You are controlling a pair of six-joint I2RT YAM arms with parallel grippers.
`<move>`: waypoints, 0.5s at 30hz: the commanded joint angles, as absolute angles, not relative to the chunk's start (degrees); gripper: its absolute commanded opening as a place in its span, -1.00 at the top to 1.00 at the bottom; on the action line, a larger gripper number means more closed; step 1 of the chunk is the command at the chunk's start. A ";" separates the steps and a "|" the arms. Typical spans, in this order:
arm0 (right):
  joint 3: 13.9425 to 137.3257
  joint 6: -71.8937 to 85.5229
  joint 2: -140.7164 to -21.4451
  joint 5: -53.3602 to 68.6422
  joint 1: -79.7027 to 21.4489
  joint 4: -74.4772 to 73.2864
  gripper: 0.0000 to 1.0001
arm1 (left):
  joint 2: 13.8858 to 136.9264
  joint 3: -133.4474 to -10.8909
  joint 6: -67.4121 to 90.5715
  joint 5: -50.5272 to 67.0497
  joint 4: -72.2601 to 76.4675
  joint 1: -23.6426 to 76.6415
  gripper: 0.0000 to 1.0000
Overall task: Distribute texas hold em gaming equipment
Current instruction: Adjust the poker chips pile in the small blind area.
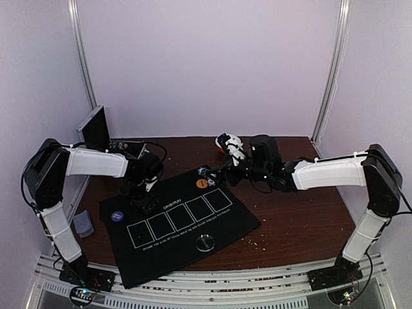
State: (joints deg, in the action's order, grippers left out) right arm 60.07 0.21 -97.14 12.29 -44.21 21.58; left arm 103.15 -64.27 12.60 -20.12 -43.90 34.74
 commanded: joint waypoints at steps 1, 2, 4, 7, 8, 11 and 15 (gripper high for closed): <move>60.26 0.14 -97.26 12.83 -43.78 22.50 -1.00 | 103.62 -63.18 14.16 -23.10 -40.50 30.33 -0.88; 60.29 0.17 -97.40 12.83 -43.79 22.50 -1.00 | 103.44 -62.99 14.11 -22.96 -39.91 29.81 -0.84; 60.29 0.32 -97.46 12.77 -43.80 22.41 -1.00 | 103.36 -62.73 13.78 -22.25 -39.12 28.71 -0.77; 60.20 0.42 -97.43 12.83 -43.74 22.26 -1.00 | 103.45 -62.18 13.35 -21.71 -38.01 27.22 -0.71; 60.16 0.37 -97.47 12.83 -43.82 22.12 -1.00 | 103.52 -61.96 13.20 -21.18 -37.43 26.68 -0.70; 60.33 0.11 -97.55 12.58 -43.69 21.61 -1.00 | 103.69 -61.64 12.73 -20.40 -36.64 25.31 -0.61; 60.59 0.07 -97.77 12.69 -43.68 21.12 -1.00 | 103.43 -61.35 11.86 -19.25 -35.84 24.53 -0.60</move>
